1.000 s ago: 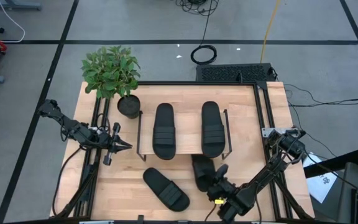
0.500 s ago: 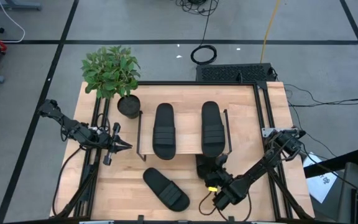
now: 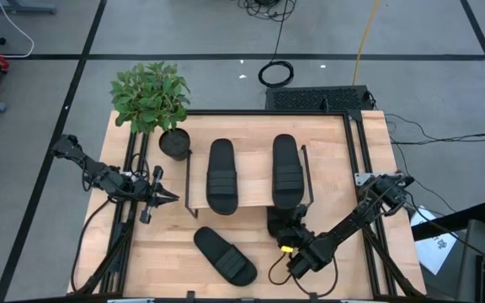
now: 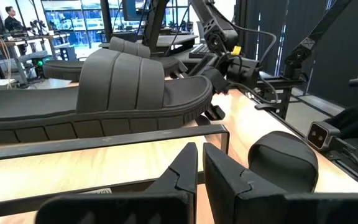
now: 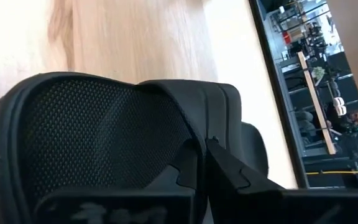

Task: Pick and place slides into the shelf
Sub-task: Put the black slipper under the shelf, then adjust the shelf

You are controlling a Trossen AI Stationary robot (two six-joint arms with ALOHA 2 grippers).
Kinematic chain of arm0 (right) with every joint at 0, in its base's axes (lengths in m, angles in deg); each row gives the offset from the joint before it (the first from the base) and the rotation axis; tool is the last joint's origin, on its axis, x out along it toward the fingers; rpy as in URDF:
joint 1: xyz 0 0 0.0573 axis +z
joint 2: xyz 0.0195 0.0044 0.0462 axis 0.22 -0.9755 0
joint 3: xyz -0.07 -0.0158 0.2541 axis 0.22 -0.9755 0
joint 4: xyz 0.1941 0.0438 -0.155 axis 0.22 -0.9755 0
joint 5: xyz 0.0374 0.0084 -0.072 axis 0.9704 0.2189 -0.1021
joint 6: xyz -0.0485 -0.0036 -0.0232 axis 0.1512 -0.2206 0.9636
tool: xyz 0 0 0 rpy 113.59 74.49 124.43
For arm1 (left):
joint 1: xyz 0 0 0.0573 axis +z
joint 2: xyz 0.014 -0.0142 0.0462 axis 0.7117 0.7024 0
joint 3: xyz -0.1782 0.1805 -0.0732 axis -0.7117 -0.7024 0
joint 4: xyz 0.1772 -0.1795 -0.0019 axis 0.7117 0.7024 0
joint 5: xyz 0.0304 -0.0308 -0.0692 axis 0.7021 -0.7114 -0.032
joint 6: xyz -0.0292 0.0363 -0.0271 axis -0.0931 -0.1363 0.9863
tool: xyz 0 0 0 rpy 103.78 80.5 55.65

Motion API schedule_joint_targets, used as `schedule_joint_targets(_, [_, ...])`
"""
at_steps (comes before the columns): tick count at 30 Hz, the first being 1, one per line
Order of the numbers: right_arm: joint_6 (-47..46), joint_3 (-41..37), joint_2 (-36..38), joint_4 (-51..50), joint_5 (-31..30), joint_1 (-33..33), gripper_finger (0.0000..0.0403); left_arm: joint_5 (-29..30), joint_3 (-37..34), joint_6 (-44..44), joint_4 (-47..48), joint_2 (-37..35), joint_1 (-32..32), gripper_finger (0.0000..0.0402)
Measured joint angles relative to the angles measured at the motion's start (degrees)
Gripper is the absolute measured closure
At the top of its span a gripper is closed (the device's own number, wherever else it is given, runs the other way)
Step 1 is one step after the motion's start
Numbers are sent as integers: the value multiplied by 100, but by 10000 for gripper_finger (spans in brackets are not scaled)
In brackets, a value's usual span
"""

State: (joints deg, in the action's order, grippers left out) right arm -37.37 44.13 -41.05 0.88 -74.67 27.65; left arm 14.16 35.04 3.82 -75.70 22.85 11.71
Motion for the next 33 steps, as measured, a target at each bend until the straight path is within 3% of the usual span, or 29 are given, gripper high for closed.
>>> schedule_joint_targets(10, [682, -35, 15, 502, 585, 33, 363, 0, 0, -26, 4, 0, 0, 376])
schedule_joint_targets(24, [334, 2, 378, 548, 800, 394, 209, -55, 0, -48, 6, -1, 0, 376])
schedule_joint_targets(33, [506, 3, 1005, 557, 81, 791, 216, -70, -2, -48, 11, -2, 0, 376])
